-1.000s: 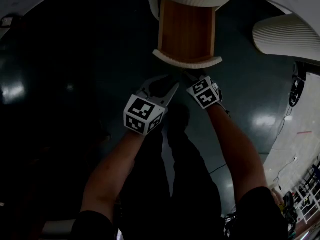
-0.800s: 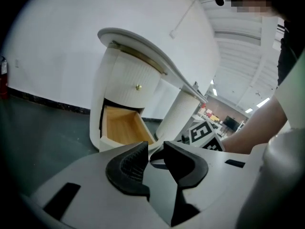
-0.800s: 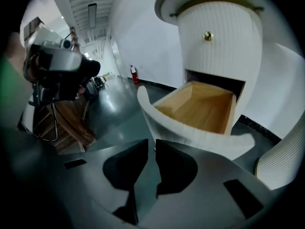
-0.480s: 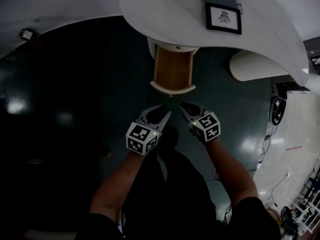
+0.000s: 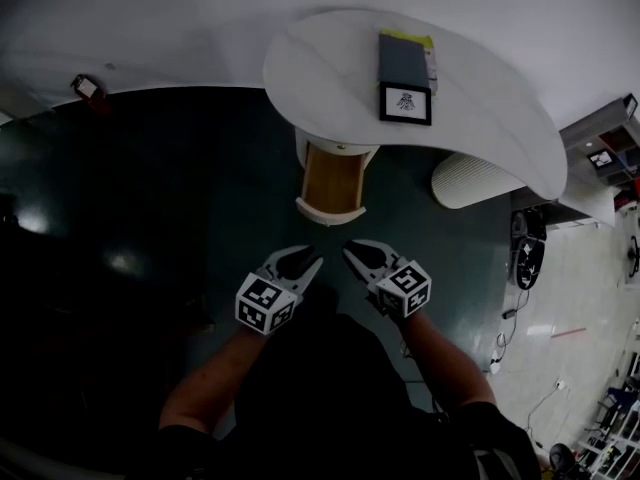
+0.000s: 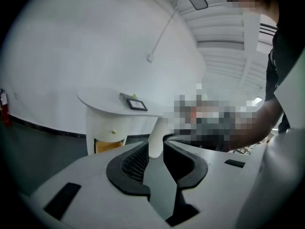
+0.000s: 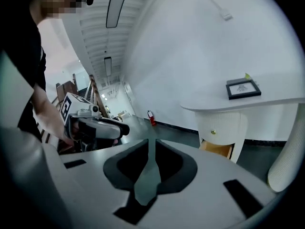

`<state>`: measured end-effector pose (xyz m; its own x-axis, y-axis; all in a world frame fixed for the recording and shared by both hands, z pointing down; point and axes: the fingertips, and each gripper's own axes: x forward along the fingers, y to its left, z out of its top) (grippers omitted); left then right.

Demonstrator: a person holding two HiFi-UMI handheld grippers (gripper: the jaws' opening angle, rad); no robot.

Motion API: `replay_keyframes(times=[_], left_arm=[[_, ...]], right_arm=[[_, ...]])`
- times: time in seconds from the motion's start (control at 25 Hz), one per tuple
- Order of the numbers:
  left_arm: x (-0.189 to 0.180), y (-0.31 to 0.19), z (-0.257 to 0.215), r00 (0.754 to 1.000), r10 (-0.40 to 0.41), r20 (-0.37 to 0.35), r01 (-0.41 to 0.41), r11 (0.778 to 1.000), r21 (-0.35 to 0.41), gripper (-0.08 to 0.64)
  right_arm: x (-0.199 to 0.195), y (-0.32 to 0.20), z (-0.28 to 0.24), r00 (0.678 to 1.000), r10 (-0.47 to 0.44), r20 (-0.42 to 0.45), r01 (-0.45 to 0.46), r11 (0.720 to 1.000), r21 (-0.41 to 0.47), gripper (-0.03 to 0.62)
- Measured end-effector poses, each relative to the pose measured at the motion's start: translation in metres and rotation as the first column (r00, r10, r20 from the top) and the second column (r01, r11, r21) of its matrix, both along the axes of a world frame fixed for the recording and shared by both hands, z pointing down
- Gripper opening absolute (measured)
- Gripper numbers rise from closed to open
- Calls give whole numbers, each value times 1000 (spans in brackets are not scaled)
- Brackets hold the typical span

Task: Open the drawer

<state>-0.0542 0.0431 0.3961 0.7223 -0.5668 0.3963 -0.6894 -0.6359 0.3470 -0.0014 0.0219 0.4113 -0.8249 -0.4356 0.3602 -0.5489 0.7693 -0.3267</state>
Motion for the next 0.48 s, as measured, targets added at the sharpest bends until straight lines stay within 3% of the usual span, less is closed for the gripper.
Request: replay_keyframes(times=[0.48], left_arm=[[-35,-8,-130,1000,1,-2,-1,993,119,70]], right_arm=[[-23,10,-158,995,-17,97,8,995,98,35]])
